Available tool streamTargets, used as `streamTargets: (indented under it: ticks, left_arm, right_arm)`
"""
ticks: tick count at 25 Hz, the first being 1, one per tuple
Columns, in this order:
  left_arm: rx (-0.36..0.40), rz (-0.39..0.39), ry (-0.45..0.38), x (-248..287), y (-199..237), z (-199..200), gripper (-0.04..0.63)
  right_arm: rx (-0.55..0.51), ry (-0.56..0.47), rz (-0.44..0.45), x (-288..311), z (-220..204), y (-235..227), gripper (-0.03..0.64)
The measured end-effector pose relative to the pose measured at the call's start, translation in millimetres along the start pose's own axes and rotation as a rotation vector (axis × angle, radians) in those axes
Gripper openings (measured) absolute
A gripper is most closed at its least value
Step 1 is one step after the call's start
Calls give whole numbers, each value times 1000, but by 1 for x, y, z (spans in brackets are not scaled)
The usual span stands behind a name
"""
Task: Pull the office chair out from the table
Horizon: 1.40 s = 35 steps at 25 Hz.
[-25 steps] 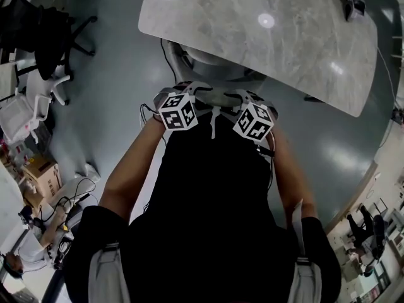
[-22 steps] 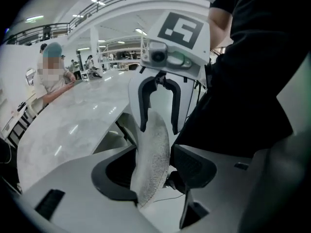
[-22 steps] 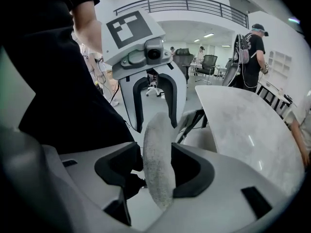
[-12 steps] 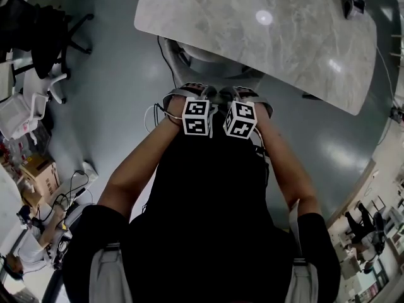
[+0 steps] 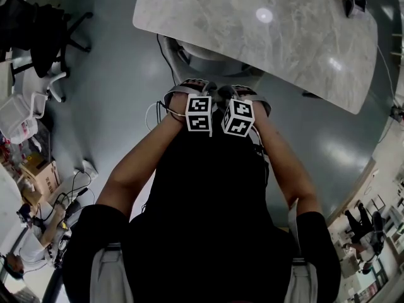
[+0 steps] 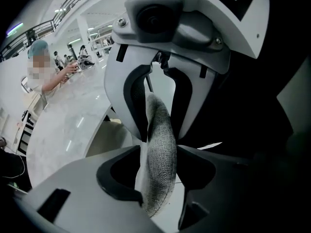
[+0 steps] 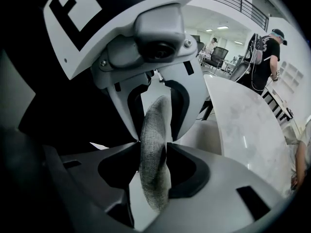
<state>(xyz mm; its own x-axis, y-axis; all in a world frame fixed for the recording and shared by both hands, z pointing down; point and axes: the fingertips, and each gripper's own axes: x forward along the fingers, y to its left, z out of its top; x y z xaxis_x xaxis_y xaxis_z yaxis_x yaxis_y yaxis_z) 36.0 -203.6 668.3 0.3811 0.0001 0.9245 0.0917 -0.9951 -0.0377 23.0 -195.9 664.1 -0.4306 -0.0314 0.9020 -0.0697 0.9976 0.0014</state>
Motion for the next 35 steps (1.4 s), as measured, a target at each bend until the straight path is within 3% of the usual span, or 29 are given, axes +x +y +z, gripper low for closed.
streamTargets:
  ticks: [7,14,24,35]
  left_arm:
    - [-6,-6,5,1,-7,-2,144]
    - [-19,13,24,3,-7,-4,120]
    - [-52,34,-13,2,-9,-3,103]
    - [-74,12,-8,1,-11,3,94]
  right_arm:
    - [-3,9,6,4,1,2,143]
    - [1,8,-23,10,1,2,126]
    - [57,-16,-1,8,0,5,116]
    - [67,-7,10,3,-4,7,101]
